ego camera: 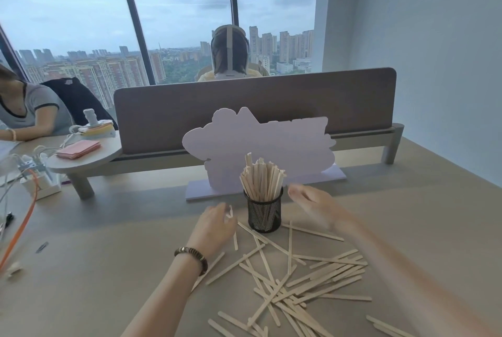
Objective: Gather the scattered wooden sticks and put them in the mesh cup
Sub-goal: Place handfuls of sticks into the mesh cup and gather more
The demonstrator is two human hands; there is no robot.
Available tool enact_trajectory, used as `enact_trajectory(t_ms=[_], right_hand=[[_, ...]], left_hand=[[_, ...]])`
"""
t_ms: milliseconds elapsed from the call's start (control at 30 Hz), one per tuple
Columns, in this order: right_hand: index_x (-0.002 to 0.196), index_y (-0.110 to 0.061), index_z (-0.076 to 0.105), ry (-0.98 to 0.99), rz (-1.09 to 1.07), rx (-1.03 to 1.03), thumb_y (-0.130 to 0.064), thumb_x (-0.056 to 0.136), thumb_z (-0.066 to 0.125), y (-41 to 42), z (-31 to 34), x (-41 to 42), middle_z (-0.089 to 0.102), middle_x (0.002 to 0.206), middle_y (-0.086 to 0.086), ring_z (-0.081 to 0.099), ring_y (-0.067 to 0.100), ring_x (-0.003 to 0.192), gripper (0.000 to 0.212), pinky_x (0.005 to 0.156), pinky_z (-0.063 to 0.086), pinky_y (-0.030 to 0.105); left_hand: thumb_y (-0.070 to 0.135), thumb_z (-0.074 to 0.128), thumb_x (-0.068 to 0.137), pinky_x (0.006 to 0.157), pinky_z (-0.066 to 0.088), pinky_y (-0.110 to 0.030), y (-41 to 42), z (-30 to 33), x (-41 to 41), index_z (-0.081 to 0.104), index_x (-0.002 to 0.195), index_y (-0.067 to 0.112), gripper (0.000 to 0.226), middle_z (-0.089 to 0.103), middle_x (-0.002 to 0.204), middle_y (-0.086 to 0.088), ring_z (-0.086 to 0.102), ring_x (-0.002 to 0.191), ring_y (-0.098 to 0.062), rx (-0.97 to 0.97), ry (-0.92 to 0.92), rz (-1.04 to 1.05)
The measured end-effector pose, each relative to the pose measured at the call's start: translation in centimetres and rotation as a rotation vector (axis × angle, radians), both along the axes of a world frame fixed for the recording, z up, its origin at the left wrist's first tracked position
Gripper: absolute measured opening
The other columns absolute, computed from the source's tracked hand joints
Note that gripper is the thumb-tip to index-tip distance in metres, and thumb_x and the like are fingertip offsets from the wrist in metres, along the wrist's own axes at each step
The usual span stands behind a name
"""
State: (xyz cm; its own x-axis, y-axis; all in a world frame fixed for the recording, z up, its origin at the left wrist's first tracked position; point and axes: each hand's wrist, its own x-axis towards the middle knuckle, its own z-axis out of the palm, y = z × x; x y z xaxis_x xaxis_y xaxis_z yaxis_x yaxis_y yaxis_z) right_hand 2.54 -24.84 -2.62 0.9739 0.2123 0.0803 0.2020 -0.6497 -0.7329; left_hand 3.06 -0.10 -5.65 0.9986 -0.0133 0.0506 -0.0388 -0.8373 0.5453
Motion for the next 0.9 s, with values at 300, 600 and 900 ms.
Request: enact_trajectory(t_ms=[300, 600, 900], right_hand=[[0.154, -0.027, 0.031, 0.275, 0.171, -0.65, -0.071, 0.081, 0.059, -5.4, -2.0, -6.1, 0.03, 0.161, 0.001, 0.03, 0.021, 0.146, 0.09, 0.118, 0.026, 0.034], [0.156, -0.036, 0.021, 0.25, 0.232, -0.697, -0.048, 0.076, 0.077, -4.8, -2.7, -11.0, 0.022, 0.163, -0.004, 0.021, 0.018, 0.149, 0.098, 0.118, 0.02, 0.032], [0.143, -0.032, 0.043, 0.159, 0.056, -0.719, -0.053, 0.072, 0.076, -5.2, -2.2, -11.1, 0.044, 0.141, -0.002, 0.042, 0.022, 0.134, 0.08, 0.104, 0.036, 0.03]], left_hand=[[0.077, 0.051, 0.074, 0.103, 0.038, -0.042, 1.6, -0.5, -7.2, 0.048, 0.128, 0.024, 0.075, 0.04, 0.135, -0.011, 0.034, 0.129, -0.032, 0.447, 0.319, -0.061], [0.083, 0.068, 0.049, 0.115, 0.02, -0.053, -0.2, -0.4, -12.4, -0.012, 0.152, 0.036, 0.138, 0.013, 0.159, -0.009, 0.01, 0.145, -0.034, 0.62, 0.407, -0.401], [0.084, 0.061, 0.056, 0.116, 0.023, -0.049, 0.5, 0.0, -12.5, 0.001, 0.154, 0.032, 0.126, 0.022, 0.157, -0.003, 0.017, 0.142, -0.031, 0.53, 0.37, -0.395]])
